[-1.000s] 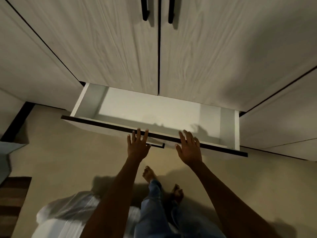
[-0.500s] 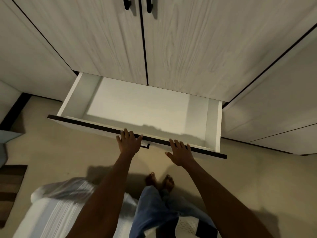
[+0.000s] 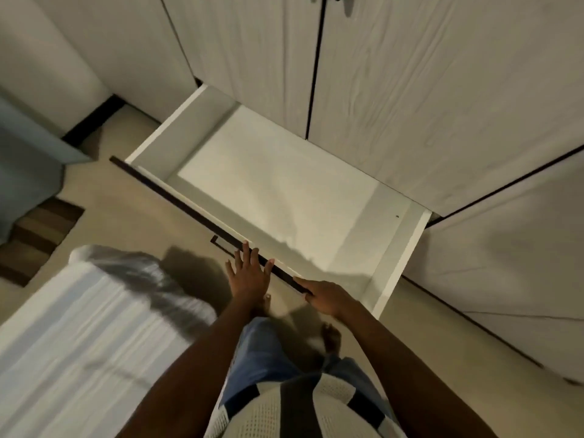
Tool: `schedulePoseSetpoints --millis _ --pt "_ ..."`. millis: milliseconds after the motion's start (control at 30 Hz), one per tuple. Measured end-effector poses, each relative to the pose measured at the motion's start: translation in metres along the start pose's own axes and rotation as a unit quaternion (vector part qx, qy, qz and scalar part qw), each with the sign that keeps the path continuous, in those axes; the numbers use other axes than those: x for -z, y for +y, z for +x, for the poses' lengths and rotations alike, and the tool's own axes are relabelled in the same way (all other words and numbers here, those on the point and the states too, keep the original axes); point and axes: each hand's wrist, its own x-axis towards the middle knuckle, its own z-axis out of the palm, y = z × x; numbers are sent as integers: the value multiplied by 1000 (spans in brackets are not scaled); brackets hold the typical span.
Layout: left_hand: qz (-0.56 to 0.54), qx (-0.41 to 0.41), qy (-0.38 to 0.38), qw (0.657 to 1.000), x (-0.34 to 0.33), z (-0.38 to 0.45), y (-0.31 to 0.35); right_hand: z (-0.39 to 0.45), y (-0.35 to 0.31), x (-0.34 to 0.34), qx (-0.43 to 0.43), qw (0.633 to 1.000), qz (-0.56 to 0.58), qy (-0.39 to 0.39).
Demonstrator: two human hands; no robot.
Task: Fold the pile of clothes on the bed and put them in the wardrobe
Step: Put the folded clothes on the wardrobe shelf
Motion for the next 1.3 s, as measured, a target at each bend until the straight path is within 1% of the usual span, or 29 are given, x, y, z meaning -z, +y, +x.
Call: schedulePoseSetpoints --millis 67,167,300,367,533,600,733,833,933,1033,1100,1267,1300 --pt "18 34 20 999 -12 -13 0 -8 3 -9 39 998 -33 -26" --pt "7 91 31 995 -28 -33 5 -16 10 -28 119 986 -105 -44" --pt "-16 141 21 990 -48 -60 14 -33 17 -56 174 956 -227 -70" --pt "-26 158 29 987 -56 -72 10 -41 18 -72 199 937 -282 -51" --pt "-67 176 40 981 -69 -93 -4 -44 24 -104 249 907 -338 -21" --pt "-75 169 51 981 -74 -102 -3 -42 28 -105 256 900 -353 -8" --pt "-103 174 97 974 -93 -148 3 -44 26 -98 265 888 -376 -20" --pt "-172 232 142 947 -119 -195 4 -53 23 -99 270 884 -381 -7" --pt "-222 302 160 913 -155 -252 2 -72 19 -105 304 863 -402 24" --pt "-243 361 166 885 -197 -321 7 -95 12 -125 342 831 -438 -13" --pt "-256 385 174 870 -223 -362 14 -114 3 -138 361 821 -440 -31" --pt "-290 480 198 804 -285 -480 35 -183 -31 -194 433 765 -465 -102" --pt "-292 501 205 789 -296 -505 37 -197 -40 -210 450 748 -474 -114"
